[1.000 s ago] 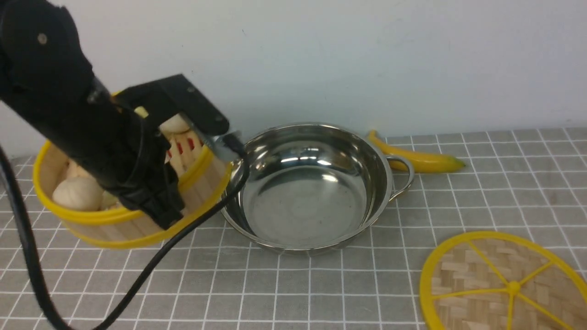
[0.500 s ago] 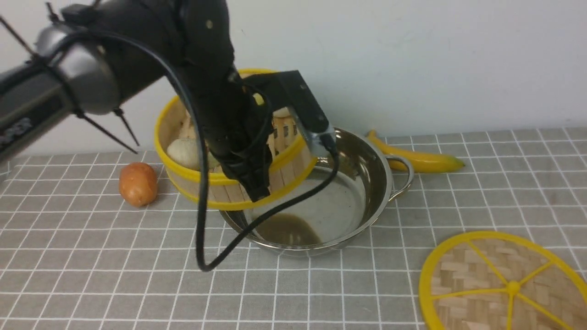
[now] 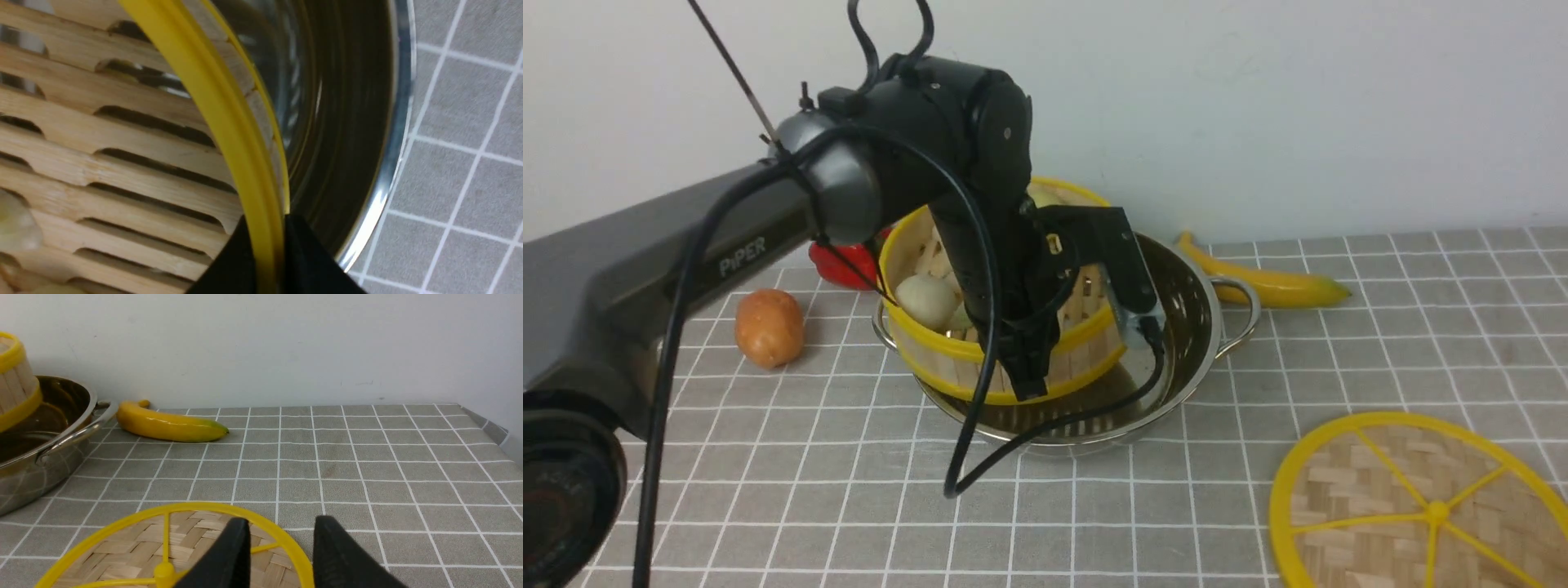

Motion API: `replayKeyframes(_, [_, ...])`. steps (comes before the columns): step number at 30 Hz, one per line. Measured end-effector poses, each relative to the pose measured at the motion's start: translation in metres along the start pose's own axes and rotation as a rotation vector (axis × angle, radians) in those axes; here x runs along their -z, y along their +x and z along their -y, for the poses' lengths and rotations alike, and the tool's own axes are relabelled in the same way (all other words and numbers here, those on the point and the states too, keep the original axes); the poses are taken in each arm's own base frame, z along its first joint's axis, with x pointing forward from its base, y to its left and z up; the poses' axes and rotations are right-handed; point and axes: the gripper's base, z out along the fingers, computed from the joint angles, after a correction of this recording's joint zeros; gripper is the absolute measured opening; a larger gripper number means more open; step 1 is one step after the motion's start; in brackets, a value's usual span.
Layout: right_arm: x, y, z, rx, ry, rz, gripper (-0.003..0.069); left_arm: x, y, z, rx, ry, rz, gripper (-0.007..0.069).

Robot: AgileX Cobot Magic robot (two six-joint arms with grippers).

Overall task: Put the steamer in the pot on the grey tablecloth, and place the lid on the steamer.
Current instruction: 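Place the bamboo steamer basket with dumplings into the steel pot with the left gripper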

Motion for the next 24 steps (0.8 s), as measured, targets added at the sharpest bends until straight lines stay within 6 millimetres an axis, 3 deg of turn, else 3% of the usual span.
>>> replayKeyframes(11, [0.0,0.0,0.0,0.0,0.0,0.0,0.0242,-0.005,-0.012,0.003,-0.017,-0.011,0.046,0.0043])
replayKeyframes(19, [0.0,0.0,0.0,0.0,0.0,0.0,0.0242,-0.037,-0.015,0.002,-0.003,0.052,0.026,0.0043])
replayKeyframes(24, [0.0,0.0,0.0,0.0,0.0,0.0,0.0242,-0.041,-0.017,0.002,0.005,0.051,0.045,0.0043])
